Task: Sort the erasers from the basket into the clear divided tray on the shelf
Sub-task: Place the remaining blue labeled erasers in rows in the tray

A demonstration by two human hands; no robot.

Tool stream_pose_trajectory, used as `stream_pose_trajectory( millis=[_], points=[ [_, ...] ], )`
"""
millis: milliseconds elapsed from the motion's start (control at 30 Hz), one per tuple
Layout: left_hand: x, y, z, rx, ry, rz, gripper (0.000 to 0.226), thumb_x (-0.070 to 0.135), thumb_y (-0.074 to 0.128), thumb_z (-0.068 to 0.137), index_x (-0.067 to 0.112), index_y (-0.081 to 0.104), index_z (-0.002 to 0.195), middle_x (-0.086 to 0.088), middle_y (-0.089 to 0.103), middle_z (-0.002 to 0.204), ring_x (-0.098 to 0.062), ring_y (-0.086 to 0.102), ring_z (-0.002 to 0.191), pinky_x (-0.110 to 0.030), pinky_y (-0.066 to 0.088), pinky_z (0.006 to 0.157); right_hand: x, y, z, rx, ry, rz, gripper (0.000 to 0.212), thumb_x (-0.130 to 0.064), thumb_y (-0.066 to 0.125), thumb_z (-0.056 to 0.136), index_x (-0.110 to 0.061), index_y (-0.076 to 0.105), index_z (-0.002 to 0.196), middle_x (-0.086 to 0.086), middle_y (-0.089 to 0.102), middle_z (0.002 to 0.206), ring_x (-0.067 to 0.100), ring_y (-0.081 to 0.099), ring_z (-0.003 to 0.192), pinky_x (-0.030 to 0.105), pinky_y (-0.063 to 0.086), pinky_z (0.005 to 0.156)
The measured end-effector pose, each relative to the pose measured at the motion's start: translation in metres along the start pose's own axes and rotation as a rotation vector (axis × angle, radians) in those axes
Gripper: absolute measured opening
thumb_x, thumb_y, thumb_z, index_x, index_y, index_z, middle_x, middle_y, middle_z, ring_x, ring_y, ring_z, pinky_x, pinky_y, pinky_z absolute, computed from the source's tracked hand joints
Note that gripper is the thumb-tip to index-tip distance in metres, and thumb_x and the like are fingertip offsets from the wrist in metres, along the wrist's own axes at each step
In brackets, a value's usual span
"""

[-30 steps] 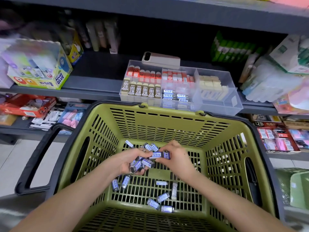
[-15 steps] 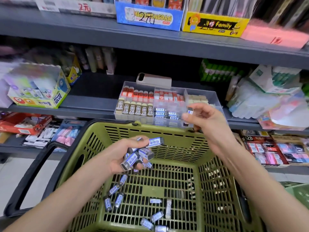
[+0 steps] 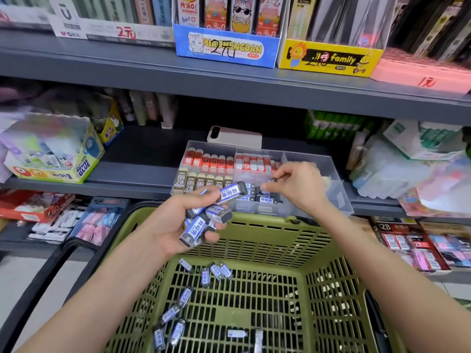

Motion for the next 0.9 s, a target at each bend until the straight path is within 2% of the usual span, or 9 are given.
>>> stream_pose_trajectory(
  millis=[133,267,500,600,633,700,767,800,900],
  points=[
    [0.002,0.005,0.005,-0.029,0.006,-0.001,0.036,0.011,0.073,0.059,0.008,0.054,0.089,-0.011,0.058,0.068,-0.02,0.048,0.045,-0.021,0.039,0.035,-0.01,0.004,0.0,0.02,-0.108,-0.166,0.032,-0.052,0.078,0.063,-0.025,0.076,0.081,-0.006,0.071,0.077,0.017,0.059,0.086,0.029,0.041,0.083],
    [0.001,0.008,0.008,-0.035,0.005,-0.003,0.032,0.01,0.072,0.062,0.008,0.054,0.089,-0.011,0.058,0.069,-0.019,0.047,0.045,-0.022,0.039,0.034,-0.015,0.009,-0.001,-0.029,-0.22,-0.383,0.022,-0.037,0.059,0.082,-0.025,0.075,0.075,-0.002,0.07,0.074,0.021,0.055,0.085,0.033,0.038,0.09],
    [0.002,0.01,0.014,0.009,0.004,0.005,0.026,0.011,0.067,0.064,0.007,0.057,0.088,-0.012,0.058,0.068,-0.019,0.048,0.044,-0.022,0.039,0.035,-0.026,0.024,-0.003,-0.164,-0.353,-0.727,0.033,-0.035,0.043,0.087,-0.022,0.069,0.071,-0.006,0.044,0.06,0.019,0.042,0.079,0.031,0.017,0.068],
    [0.004,0.013,0.014,0.02,0.01,0.025,0.029,0.013,0.069,0.061,0.006,0.058,0.088,-0.012,0.06,0.066,-0.019,0.049,0.045,-0.023,0.039,0.035,-0.041,0.019,-0.01,-0.16,-0.449,-0.746,0.035,-0.035,0.037,0.095,-0.024,0.069,0.082,-0.003,0.061,0.077,0.021,0.043,0.084,0.031,0.02,0.07],
    [0.005,0.013,0.014,0.026,0.007,0.032,0.031,0.013,0.069,0.062,0.006,0.057,0.09,-0.012,0.061,0.065,-0.019,0.049,0.045,-0.023,0.039,0.035,-0.046,0.01,-0.012,-0.124,-0.45,-0.679,0.036,-0.036,0.037,0.097,-0.023,0.068,0.084,-0.001,0.066,0.084,0.023,0.047,0.086,0.031,0.025,0.072],
    [0.006,0.013,0.015,0.04,-0.001,0.038,0.033,0.013,0.068,0.063,0.006,0.055,0.093,-0.012,0.061,0.063,-0.019,0.05,0.044,-0.022,0.04,0.035,-0.048,-0.015,-0.015,-0.106,-0.325,-0.203,0.04,-0.039,0.04,0.097,-0.017,0.069,0.079,0.001,0.071,0.086,0.028,0.055,0.085,0.036,0.038,0.079],
    [0.008,0.013,0.016,0.049,-0.005,0.031,0.032,0.013,0.067,0.064,0.006,0.056,0.093,-0.011,0.062,0.063,-0.018,0.05,0.043,-0.021,0.04,0.035,-0.052,-0.02,-0.024,-0.28,-0.172,0.459,0.032,-0.043,0.051,0.091,-0.022,0.072,0.079,-0.006,0.073,0.092,0.024,0.063,0.085,0.036,0.047,0.08],
    [0.008,0.015,0.016,0.047,-0.009,0.021,0.031,0.014,0.067,0.065,0.005,0.057,0.094,-0.011,0.062,0.064,-0.018,0.05,0.043,-0.02,0.041,0.036,-0.06,-0.02,-0.032,-0.359,-0.151,0.651,0.022,-0.042,0.058,0.086,-0.026,0.073,0.084,-0.01,0.072,0.095,0.015,0.064,0.086,0.029,0.049,0.079],
    [0.004,0.026,0.018,0.013,-0.042,-0.048,0.034,0.015,0.067,0.065,0.004,0.063,0.097,-0.011,0.061,0.063,-0.018,0.05,0.043,-0.021,0.04,0.034,-0.075,-0.022,-0.046,-0.407,-0.164,0.823,0.017,-0.027,0.074,0.074,-0.036,0.073,0.089,-0.008,0.072,0.091,0.011,0.061,0.087,0.039,0.048,0.084]
  ],
)
Point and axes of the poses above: each hand's wrist, its own z-axis towards the middle knuckle, its own y-axis out of the palm, x = y × z, the point moved 10 cm from there along z, towards the middle knuckle
